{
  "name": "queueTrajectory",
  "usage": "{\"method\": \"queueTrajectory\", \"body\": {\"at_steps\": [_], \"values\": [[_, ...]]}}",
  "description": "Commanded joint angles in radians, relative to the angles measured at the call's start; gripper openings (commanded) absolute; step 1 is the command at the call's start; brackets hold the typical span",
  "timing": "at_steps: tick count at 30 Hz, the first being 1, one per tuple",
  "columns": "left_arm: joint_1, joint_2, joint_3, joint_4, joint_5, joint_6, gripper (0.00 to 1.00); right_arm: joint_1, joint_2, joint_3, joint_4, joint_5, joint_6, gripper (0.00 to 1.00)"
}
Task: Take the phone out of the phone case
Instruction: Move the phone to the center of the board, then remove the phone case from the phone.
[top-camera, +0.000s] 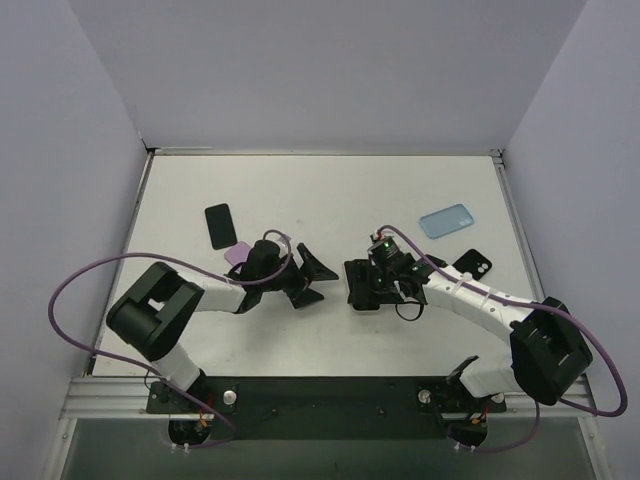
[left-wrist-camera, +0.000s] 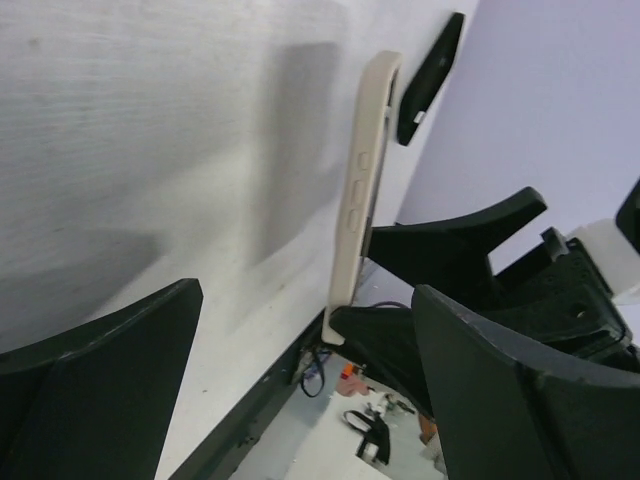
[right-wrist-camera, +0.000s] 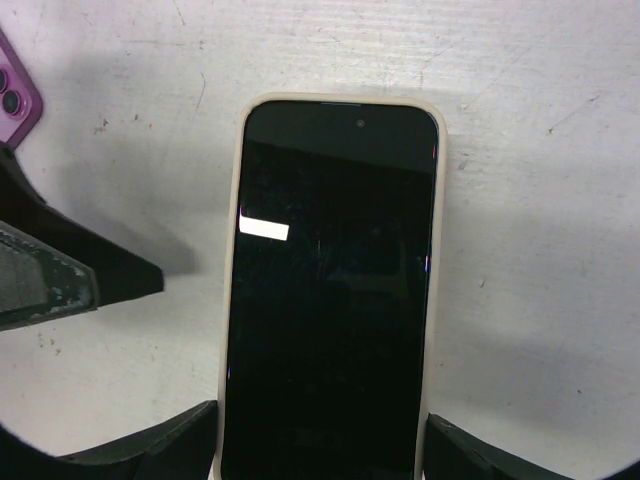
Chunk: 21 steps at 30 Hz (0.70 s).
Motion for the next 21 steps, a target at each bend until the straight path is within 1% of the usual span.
{"method": "queueTrajectory", "body": {"at_steps": [1,3,6,8,9,10,12,13,14,17,21], "values": [[-0.021,0.104,-0.006,0.429,0.102,-0.202,0.97,0.016,-0.044,0.029,0.040,-0.041,-0.002,0.00],[-0.029,0.141,0.003,0.500,0.108,-0.220,0.97,0.026,-0.048,0.028,0.048,-0.049,0.000,0.00],[-0.040,0.206,0.023,0.560,0.118,-0.251,0.97,0.036,-0.044,0.026,0.065,-0.086,0.007,0.00],[-0.046,0.238,0.037,0.569,0.122,-0.256,0.94,0.046,-0.042,0.026,0.069,-0.099,0.011,0.00],[-0.054,0.246,0.052,0.566,0.124,-0.257,0.92,0.050,-0.042,0.031,0.071,-0.102,0.011,0.00],[-0.057,0.256,0.060,0.559,0.124,-0.251,0.87,0.053,-0.042,0.031,0.071,-0.102,0.009,0.00],[-0.067,0.264,0.068,0.545,0.122,-0.246,0.83,0.064,-0.042,0.036,0.072,-0.106,0.004,0.00],[-0.067,0.269,0.071,0.546,0.121,-0.245,0.77,0.067,-0.039,0.043,0.069,-0.104,0.006,0.00],[-0.069,0.269,0.072,0.551,0.118,-0.246,0.75,0.069,-0.035,0.045,0.069,-0.107,0.007,0.00],[-0.071,0.272,0.083,0.539,0.115,-0.242,0.73,0.082,-0.018,0.051,0.078,-0.113,0.015,0.00],[-0.078,0.276,0.106,0.484,0.125,-0.213,0.72,0.098,-0.002,0.057,0.084,-0.106,0.023,0.00]]}}
